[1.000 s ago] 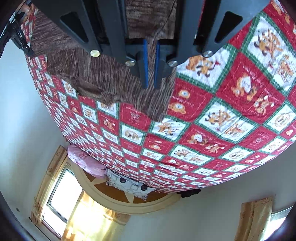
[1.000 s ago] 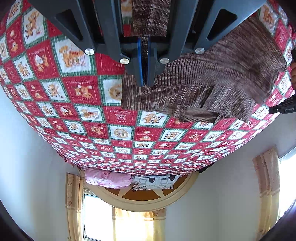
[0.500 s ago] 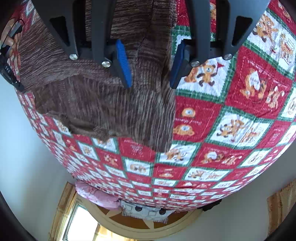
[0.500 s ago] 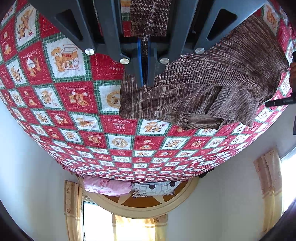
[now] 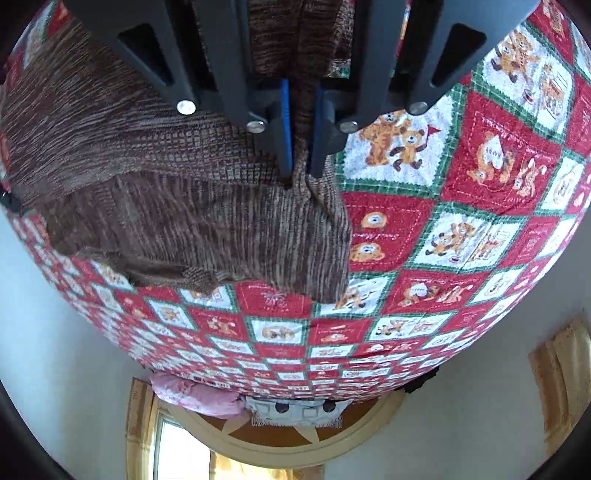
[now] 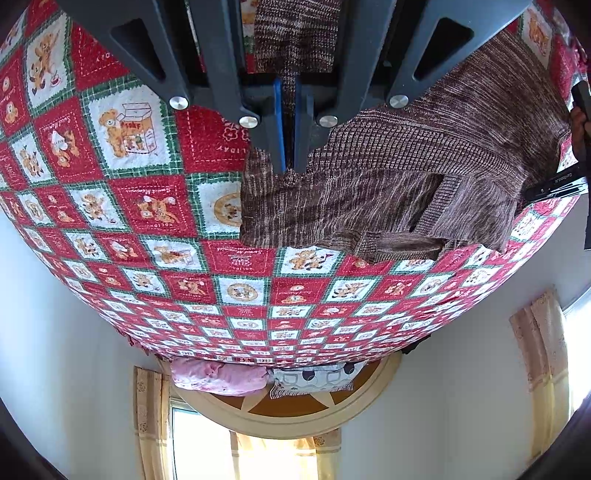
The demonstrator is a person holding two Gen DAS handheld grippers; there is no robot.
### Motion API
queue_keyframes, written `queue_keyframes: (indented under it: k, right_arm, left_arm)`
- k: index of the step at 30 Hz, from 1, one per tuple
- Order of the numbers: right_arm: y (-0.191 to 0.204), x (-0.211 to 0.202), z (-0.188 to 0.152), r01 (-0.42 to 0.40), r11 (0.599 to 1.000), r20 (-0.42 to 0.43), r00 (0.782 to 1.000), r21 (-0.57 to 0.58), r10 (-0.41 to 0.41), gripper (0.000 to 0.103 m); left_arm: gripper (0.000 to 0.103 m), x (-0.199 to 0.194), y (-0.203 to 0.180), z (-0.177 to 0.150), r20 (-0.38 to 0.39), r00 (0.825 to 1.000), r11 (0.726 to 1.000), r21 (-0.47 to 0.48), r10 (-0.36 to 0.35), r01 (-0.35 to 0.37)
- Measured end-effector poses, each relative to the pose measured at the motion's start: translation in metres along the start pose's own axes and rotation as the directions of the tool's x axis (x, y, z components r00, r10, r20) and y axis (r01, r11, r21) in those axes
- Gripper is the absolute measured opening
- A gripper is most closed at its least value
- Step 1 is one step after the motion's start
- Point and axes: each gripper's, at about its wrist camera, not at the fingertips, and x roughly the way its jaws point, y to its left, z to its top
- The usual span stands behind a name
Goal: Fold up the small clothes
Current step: 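Carry the held fold with both tools over onto the collar end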
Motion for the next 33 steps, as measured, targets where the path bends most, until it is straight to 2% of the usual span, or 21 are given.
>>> queue_keyframes:
  k: [3, 11, 14, 17, 21, 25, 33]
  right_arm:
    - [-0.001, -0.009, 0.005, -0.006, 1.000, 0.019, 1.000, -0.002, 0.006, 0.004]
    - [0.004, -0.012, 0.005, -0.009, 1.000, 0.027, 1.000, -0.012, 0.009, 0.004]
    - [0.004, -0.010, 0.001, -0.007, 1.000, 0.017, 1.000, -0.005, 0.007, 0.004]
    - [0.003, -0.004, -0.003, -0.010, 1.000, -0.004, 1.000, 0.003, 0.010, 0.004]
    - [0.003, -0.002, -0.006, -0.019, 1.000, -0.018, 1.000, 0.016, 0.020, 0.004]
    - [0.006, -0.003, -0.008, -0.019, 1.000, -0.018, 1.000, 0.002, 0.019, 0.004]
    - [0.004, 0.001, -0.010, -0.018, 1.000, -0.035, 0.999, 0.011, 0.018, 0.004]
  left_arm:
    - [0.010, -0.009, 0.008, 0.005, 0.016, 0.999, 0.999, -0.046, -0.028, 0.029]
    - [0.010, -0.024, 0.003, 0.005, 0.064, 0.998, 0.999, -0.041, -0.009, 0.011]
    - [0.010, -0.031, 0.002, -0.002, 0.099, 0.995, 0.999, -0.031, 0.021, -0.018]
    - [0.010, -0.032, -0.002, -0.007, 0.133, 0.988, 0.997, 0.021, 0.075, -0.079]
    - [0.010, -0.019, 0.007, -0.006, 0.087, 0.996, 0.999, -0.007, 0.036, -0.036]
    - [0.013, -0.012, 0.013, -0.002, 0.054, 0.997, 0.998, -0.029, -0.052, 0.054]
    - [0.013, 0.013, 0.002, 0.001, -0.004, 1.000, 0.998, 0.065, -0.027, 0.027]
